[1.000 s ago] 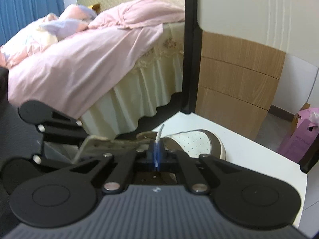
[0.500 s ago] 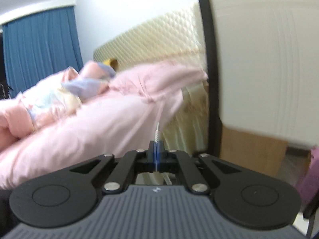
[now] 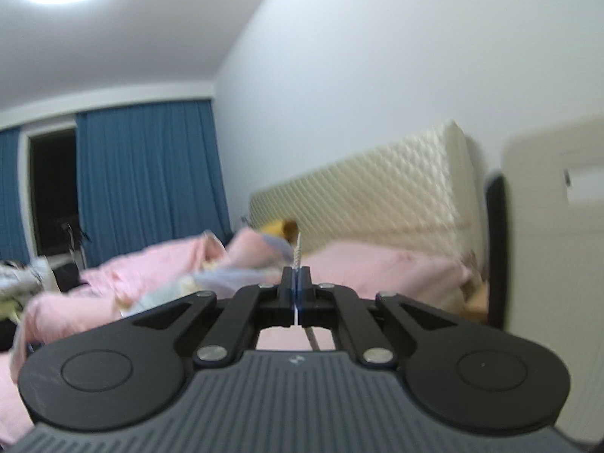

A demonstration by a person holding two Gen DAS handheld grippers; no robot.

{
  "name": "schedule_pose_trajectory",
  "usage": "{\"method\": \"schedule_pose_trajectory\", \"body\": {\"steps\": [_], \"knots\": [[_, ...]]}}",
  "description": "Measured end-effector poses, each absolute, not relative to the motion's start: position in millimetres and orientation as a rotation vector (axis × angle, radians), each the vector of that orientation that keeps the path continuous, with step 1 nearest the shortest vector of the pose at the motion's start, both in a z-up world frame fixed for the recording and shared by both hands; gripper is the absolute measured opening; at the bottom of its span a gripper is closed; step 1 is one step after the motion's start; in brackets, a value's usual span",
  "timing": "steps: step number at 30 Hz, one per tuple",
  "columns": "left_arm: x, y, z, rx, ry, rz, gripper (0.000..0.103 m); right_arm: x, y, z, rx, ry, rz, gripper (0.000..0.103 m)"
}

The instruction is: Lace up shoes with both hands

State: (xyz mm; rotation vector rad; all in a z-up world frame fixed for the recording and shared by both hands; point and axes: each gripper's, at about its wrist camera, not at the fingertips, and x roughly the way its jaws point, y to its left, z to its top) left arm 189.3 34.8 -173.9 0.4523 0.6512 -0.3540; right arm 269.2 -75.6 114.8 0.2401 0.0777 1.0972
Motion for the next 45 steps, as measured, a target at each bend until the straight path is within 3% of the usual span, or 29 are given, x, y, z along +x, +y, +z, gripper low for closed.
{"method": "schedule_pose_trajectory", "body": {"steps": [16,19,26,30,32,34,39,45], "knots": [[193.4,36.2,-175.3,0.444,0.661,-0.361,0.01,270.9,-84.8,279.8,0.286,-0.203,1.184,0.002],[194.0,37.5,-174.7,0.435,0.662,-0.366,0.01,275.2,-86.0,270.9,0.275,-0.183,1.169,0.002],[198.6,46.8,-170.4,0.364,0.689,-0.356,0.015,293.3,-99.6,191.8,0.311,-0.021,1.066,0.002],[199.5,52.8,-165.4,0.333,0.688,-0.327,0.034,298.2,-114.5,142.8,0.309,0.057,0.976,0.002],[196.3,53.7,-162.4,0.336,0.671,-0.321,0.052,297.9,-126.9,121.8,0.316,0.084,0.93,0.002],[190.6,53.1,-159.2,0.331,0.653,-0.337,0.059,297.2,-136.8,103.6,0.337,0.107,0.893,0.002],[178.7,47.4,-159.0,0.368,0.632,-0.323,0.06,287.3,-172.4,64.3,0.354,0.133,0.763,0.002],[164.3,49.0,-152.2,0.353,0.607,-0.338,0.076,274.9,-218.6,36.8,0.394,0.144,0.617,0.002]]}}
